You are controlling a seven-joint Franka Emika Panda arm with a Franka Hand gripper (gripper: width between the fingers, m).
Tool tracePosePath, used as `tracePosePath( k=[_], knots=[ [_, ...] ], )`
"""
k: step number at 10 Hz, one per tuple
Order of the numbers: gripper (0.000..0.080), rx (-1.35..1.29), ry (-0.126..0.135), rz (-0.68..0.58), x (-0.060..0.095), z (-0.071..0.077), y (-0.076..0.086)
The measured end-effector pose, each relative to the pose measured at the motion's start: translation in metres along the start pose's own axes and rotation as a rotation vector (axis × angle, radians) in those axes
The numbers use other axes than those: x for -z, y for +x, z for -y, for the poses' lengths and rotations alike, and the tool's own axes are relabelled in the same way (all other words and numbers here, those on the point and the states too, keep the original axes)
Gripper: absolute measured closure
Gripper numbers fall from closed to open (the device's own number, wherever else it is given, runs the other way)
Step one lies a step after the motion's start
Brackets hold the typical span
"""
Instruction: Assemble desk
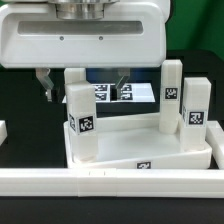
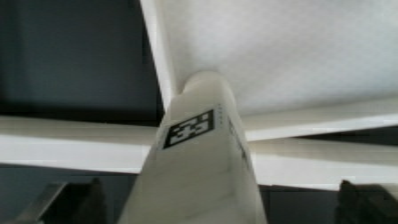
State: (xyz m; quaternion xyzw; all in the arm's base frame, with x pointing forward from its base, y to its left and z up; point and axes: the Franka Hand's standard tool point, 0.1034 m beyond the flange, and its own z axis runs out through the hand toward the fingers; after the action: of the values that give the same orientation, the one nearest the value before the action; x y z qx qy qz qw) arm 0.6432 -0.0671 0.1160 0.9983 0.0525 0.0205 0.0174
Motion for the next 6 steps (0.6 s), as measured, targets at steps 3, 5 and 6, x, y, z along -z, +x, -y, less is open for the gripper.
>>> tracePosePath(
  k=[3, 5, 6],
  knots=[
    [0.0162, 0.173, -0.008, 0.004, 0.0001, -0.0016, -0.0005],
    [0.0343, 0.206, -0.010, 0.005, -0.0001, -0.0022, -0.0008],
    [0.0515, 0.205, -0.010, 0.006, -0.0002, -0.0023, -0.0009]
  ],
)
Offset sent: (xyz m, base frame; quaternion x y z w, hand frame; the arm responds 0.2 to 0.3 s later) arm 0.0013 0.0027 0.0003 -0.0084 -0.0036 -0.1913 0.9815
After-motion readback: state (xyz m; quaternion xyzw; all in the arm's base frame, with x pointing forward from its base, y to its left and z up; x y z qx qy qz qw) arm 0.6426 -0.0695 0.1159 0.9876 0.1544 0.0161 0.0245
